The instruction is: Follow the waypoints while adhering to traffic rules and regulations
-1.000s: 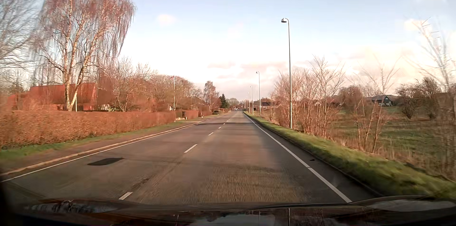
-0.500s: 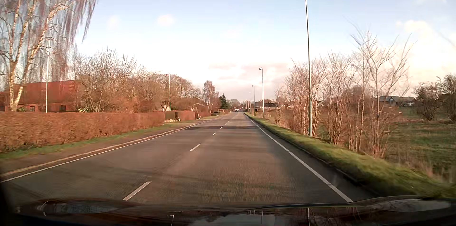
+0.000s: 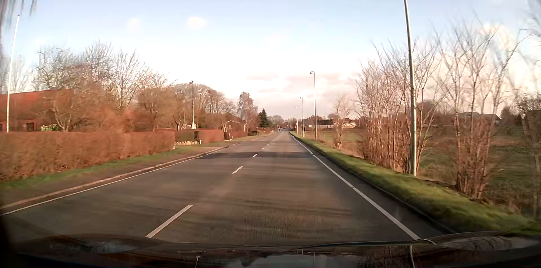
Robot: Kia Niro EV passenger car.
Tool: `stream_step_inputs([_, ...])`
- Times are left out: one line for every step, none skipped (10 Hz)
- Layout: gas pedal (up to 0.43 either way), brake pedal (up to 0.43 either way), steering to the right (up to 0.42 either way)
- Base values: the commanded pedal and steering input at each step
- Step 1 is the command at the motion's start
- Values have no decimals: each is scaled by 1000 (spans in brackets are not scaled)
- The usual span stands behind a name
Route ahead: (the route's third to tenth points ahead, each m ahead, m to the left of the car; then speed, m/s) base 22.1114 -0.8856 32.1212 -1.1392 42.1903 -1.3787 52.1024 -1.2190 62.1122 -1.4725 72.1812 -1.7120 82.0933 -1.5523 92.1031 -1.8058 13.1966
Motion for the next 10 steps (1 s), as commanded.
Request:
stream_step_inputs([138, 0, 1])
stream_step_inputs([138, 0, 1])
stream_step_inputs([138, 0, 1])
stream_step_inputs([138, 0, 1])
stream_step_inputs([138, 0, 1])
stream_step_inputs([138, 0, 1])
stream_step_inputs([138, 0, 2])
stream_step_inputs([150, 0, 2])
stream_step_inputs([150, 0, 1])
stream_step_inputs([150, 0, 2])
